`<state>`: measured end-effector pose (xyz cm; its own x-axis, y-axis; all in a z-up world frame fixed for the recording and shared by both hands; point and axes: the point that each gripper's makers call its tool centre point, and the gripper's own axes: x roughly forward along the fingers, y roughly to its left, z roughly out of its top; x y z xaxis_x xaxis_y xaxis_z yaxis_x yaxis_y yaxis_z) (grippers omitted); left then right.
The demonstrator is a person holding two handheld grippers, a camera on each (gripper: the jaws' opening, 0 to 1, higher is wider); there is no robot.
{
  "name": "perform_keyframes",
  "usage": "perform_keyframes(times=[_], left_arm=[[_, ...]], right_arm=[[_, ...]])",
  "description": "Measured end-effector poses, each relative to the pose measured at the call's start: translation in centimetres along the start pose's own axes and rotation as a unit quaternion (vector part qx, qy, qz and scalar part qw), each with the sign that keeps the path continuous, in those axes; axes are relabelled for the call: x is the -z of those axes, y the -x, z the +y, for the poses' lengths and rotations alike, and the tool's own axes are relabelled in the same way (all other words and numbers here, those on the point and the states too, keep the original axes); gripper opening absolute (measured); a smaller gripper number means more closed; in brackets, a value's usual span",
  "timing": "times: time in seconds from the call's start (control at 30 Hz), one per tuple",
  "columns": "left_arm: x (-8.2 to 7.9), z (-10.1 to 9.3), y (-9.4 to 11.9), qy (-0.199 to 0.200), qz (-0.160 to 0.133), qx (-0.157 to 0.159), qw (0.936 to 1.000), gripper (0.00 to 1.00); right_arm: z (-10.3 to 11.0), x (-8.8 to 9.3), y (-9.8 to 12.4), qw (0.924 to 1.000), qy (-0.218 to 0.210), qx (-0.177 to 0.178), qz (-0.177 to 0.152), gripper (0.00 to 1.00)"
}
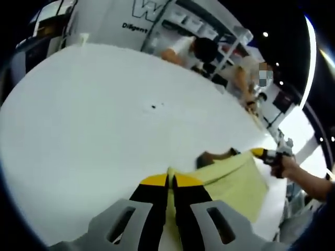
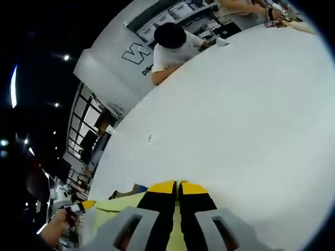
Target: Fold the garment on the visible template until the final outline fits inside the template.
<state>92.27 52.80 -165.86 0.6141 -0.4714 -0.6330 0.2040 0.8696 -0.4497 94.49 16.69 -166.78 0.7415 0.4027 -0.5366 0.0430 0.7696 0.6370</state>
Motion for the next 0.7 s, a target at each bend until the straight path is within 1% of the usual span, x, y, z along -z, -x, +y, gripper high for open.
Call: perform_keyframes(times=[0.07, 0.17, 0.2, 0.23, 0.27, 0.3, 0.33, 0.37, 0.4, 0.43, 0.47, 0.5, 0.57, 0.6, 0.67, 0.7], left_arm=[[0.0, 0.3, -0.2, 0.004, 0.001, -0.002, 1.0, 0.01], [-0.4, 0.2, -0.2, 0.004, -0.011, 0.002, 0.9999, 0.03], [-0.6, 0.2, -0.1, 0.003, -0.015, 0.004, 0.9999, 0.04], [-0.8, 0.0, 0.0, 0.003, -0.019, 0.007, 0.9998, 0.05], [-1.5, -0.2, 0.9, -0.006, -0.035, 0.01, 0.9993, 0.06], [-1.7, -0.4, 1.3, -0.016, -0.042, 0.01, 0.9989, 0.08], [-1.7, -0.4, 1.6, -0.021, -0.043, 0.009, 0.9988, 0.1], [-1.5, -0.5, 2.0, -0.026, -0.041, 0.009, 0.9988, 0.13], [-1.3, -0.5, 2.4, -0.042, -0.036, 0.008, 0.9984, 0.15], [-1.2, -0.6, 2.8, -0.058, -0.036, 0.008, 0.9977, 0.19], [-1.0, -0.7, 3.2, -0.07, -0.037, 0.007, 0.9968, 0.2], [-0.9, -0.7, 3.4, -0.077, -0.041, 0.006, 0.9962, 0.21], [-0.5, -1.1, 3.9, -0.083, -0.043, 0.011, 0.9956, 0.2], [0.3, -2.3, 5.0, -0.086, -0.045, 0.02, 0.9951, 0.19], [0.6, -2.7, 4.6, -0.098, -0.045, 0.033, 0.9936, 0.19], [1.1, -3.3, 4.6, -0.113, -0.042, 0.042, 0.9919, 0.19]], right_arm=[[-0.2, -0.1, -0.2, 1.0, -0.002, -0.001, 0.0, 0.0], [-0.5, -0.2, -0.5, 0.9999, -0.013, -0.002, 0.004, 0.0], [-0.5, -0.3, -0.5, 0.9999, -0.009, -0.004, 0.006, 0.0], [-0.3, -0.5, -0.2, 0.9999, -0.001, -0.012, 0.002, 0.0], [-0.1, -0.7, 0.1, 0.9998, 0.006, -0.019, -0.002, 0.0], [0.3, -1.2, 0.4, 0.9994, 0.013, -0.03, -0.014, 0.01], [0.8, -1.4, 0.8, 0.9985, 0.025, -0.043, -0.021, 0.03], [0.9, -1.5, 1.1, 0.9983, 0.03, -0.045, -0.024, 0.07], [1.0, -1.9, 1.5, 0.9973, 0.045, -0.044, -0.038, 0.13], [1.0, -2.2, 2.0, 0.9968, 0.052, -0.043, -0.042, 0.17], [0.9, -2.4, 2.3, 0.9967, 0.055, -0.042, -0.041, 0.18], [0.8, -2.6, 2.7, 0.9951, 0.079, -0.043, -0.04, 0.16], [0.9, -2.9, 3.2, 0.993, 0.098, -0.046, -0.048, 0.13], [1.2, -2.5, 3.8, 0.9934, 0.094, -0.05, -0.044, 0.15], [1.7, -2.0, 4.2, 0.992, 0.103, -0.062, -0.038, 0.18], [1.8, -1.1, 4.6, 0.9902, 0.122, -0.063, -0.025, 0.17]])
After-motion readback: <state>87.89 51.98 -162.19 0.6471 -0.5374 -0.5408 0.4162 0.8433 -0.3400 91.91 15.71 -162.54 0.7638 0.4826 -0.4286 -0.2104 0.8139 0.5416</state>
